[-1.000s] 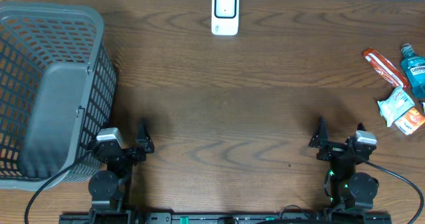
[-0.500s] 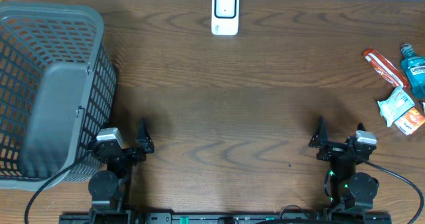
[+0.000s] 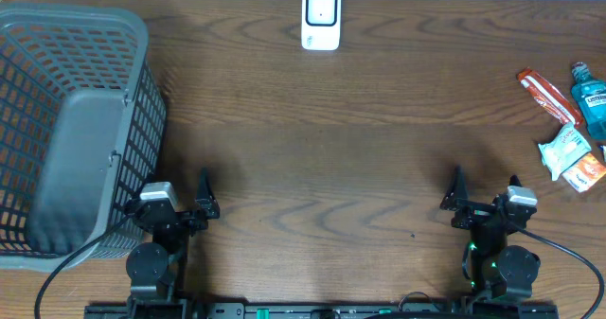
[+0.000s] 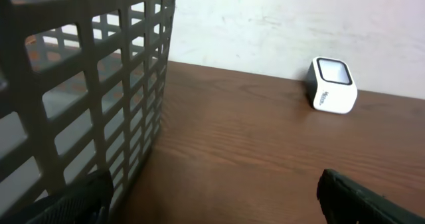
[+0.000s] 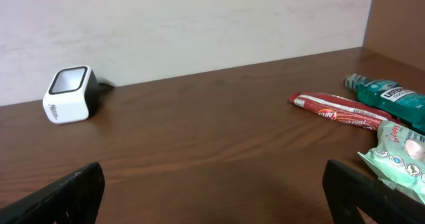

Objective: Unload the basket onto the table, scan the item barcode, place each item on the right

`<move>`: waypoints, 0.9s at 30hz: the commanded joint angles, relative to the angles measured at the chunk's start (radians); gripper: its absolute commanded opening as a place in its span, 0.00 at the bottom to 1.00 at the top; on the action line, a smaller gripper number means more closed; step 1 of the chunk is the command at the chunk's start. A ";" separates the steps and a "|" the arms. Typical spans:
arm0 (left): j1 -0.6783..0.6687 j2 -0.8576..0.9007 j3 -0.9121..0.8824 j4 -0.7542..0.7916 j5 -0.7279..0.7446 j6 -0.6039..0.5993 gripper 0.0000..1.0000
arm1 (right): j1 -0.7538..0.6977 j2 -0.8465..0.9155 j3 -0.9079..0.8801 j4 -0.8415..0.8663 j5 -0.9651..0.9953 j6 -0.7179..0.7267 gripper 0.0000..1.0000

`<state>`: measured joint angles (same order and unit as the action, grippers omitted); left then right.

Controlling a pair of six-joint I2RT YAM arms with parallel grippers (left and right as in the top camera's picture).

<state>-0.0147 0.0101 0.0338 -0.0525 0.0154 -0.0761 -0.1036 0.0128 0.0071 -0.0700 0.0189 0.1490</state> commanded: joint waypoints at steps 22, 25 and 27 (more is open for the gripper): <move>0.005 -0.009 -0.030 -0.018 -0.024 0.023 0.98 | -0.006 -0.003 -0.002 -0.002 0.005 0.007 0.99; 0.005 -0.009 -0.030 -0.018 -0.024 0.023 0.98 | -0.006 -0.003 -0.002 0.008 0.005 0.008 0.99; 0.005 -0.009 -0.030 -0.018 -0.024 0.023 0.98 | -0.006 -0.003 -0.002 0.002 -0.001 0.005 0.99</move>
<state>-0.0147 0.0101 0.0338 -0.0525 0.0154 -0.0658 -0.1036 0.0128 0.0071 -0.0647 0.0189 0.1490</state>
